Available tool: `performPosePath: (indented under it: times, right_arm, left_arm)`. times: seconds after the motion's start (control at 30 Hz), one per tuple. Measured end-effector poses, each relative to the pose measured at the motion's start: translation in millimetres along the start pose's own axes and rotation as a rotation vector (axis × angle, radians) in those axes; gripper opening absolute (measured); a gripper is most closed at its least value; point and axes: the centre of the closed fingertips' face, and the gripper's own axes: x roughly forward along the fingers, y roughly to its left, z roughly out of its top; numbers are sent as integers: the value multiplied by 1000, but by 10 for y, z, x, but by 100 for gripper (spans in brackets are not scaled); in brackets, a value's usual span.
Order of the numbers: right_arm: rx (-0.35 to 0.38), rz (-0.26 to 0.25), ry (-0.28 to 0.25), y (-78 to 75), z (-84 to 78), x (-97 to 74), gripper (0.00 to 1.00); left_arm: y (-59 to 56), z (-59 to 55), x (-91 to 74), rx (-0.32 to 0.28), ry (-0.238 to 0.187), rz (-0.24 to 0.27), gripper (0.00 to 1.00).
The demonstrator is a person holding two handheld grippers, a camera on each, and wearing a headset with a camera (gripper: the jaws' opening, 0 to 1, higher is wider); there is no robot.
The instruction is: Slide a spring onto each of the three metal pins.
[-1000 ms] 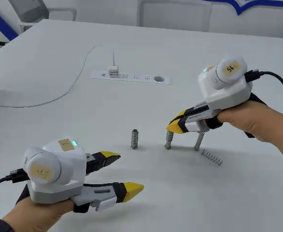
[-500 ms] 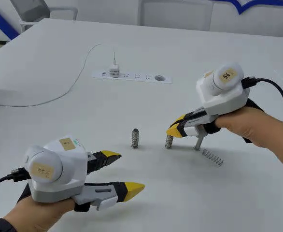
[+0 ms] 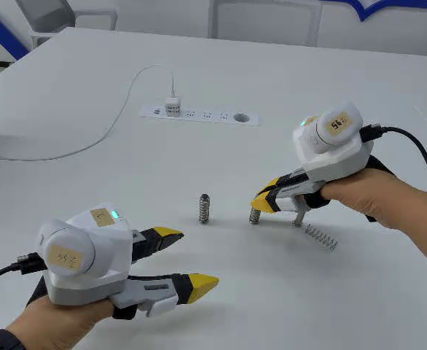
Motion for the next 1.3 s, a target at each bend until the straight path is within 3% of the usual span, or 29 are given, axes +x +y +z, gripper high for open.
performPosePath:
  times: [0.57,1.3]
  right_arm:
    - [-22,-9,0,6,-33,-20,16]
    - [-15,-42,-31,74,-188,-320,18]
  left_arm:
    - [3,11,-4,0,-2,3,55]
    - [-5,52,10,6,-6,-1,55]
